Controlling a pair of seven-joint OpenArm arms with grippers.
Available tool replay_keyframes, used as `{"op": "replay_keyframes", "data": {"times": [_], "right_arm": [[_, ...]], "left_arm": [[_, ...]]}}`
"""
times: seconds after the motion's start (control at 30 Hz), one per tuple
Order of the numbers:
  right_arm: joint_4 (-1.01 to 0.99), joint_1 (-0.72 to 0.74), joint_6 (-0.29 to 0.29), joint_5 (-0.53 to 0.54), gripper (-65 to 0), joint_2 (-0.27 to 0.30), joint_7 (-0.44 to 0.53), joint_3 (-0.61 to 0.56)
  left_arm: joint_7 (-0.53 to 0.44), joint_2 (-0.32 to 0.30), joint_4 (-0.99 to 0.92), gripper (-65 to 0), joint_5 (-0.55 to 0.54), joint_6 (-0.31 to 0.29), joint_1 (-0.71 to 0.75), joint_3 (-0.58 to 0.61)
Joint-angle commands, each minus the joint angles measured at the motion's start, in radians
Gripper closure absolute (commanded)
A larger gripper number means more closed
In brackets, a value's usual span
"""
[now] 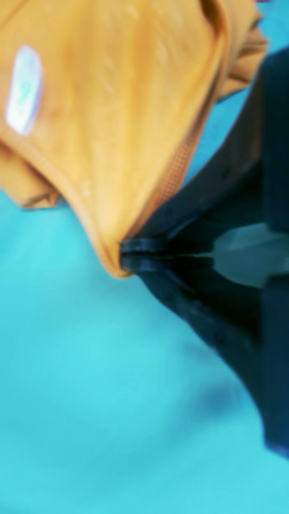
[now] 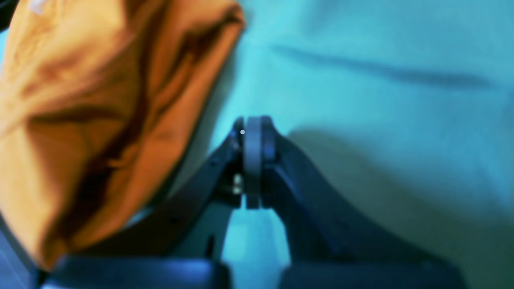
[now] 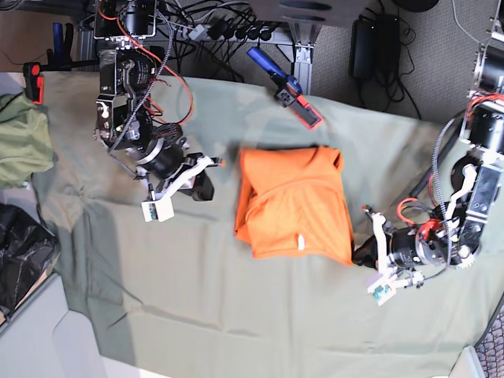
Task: Fold the T-shirt properly
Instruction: 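Push the bundle edge inward with the left gripper to square it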
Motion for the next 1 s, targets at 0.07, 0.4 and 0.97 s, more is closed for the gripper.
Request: {"op": "replay_keyframes", "data": {"times": [0.07,0.4,0.97], "right_arm": [[0.070,0.039,0.101,0.025,0.0,0.010,0.012,0.007],[0.079,0.057,0.101,0.014,0.0,0.007,0.000,0.007],[0.079,0.056,0.101,0.014,0.0,0.005,-0.001,0.007]], "left_arm": [[0.001,-0.044,0.090,0.0,-0.042,-0.001,-0.003,-0.005],[-0.008,-0.014,0.100,0.0,-0.050,-0.005,0.024,-0.005],[-0.049,0.002,0.075,-33.6,-0.093,-0.059,0.051,0.000]]}}
